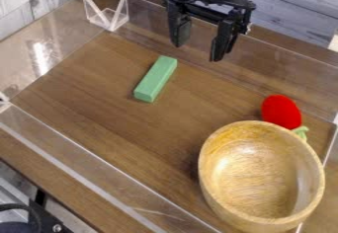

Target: Put the green block in the brown bowl

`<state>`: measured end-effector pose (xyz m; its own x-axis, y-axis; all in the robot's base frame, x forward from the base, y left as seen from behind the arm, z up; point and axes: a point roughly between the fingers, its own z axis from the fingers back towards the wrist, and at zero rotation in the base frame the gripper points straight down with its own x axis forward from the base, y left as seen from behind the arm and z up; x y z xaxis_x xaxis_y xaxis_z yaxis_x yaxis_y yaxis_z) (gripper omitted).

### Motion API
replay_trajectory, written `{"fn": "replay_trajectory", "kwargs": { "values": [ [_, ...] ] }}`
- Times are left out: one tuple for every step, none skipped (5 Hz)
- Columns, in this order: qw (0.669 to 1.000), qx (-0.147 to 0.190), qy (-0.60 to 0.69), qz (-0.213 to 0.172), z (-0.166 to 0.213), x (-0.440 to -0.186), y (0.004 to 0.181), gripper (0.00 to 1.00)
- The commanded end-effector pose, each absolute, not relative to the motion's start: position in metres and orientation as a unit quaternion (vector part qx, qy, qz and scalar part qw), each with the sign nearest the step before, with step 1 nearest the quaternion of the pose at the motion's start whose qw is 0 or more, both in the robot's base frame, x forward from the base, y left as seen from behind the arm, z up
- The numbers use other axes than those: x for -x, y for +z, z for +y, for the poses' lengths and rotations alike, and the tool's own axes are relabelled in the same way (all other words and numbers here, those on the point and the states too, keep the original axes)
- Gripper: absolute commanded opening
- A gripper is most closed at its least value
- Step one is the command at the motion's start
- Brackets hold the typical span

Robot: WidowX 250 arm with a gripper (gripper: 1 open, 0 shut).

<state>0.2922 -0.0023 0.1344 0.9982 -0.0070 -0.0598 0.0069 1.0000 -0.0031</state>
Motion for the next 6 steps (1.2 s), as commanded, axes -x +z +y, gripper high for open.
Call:
{"fn": "replay_trajectory", "kwargs": {
  "values": [
    [0.999,-0.001,-0.025,0.031,0.013,-0.296,0.126,1.0],
    [1.0,-0.003,-0.015,0.023,0.035,-0.288,0.114,1.0],
    [1.0,0.0,-0.01,0.014,0.057,-0.279,0.103,1.0],
    [1.0,0.006,0.005,0.003,0.052,-0.284,0.084,1.0],
    [1.0,0.011,0.021,-0.008,0.04,-0.291,0.068,1.0],
    [1.0,0.017,0.018,-0.013,0.046,-0.307,0.064,1.0]
  ]
}}
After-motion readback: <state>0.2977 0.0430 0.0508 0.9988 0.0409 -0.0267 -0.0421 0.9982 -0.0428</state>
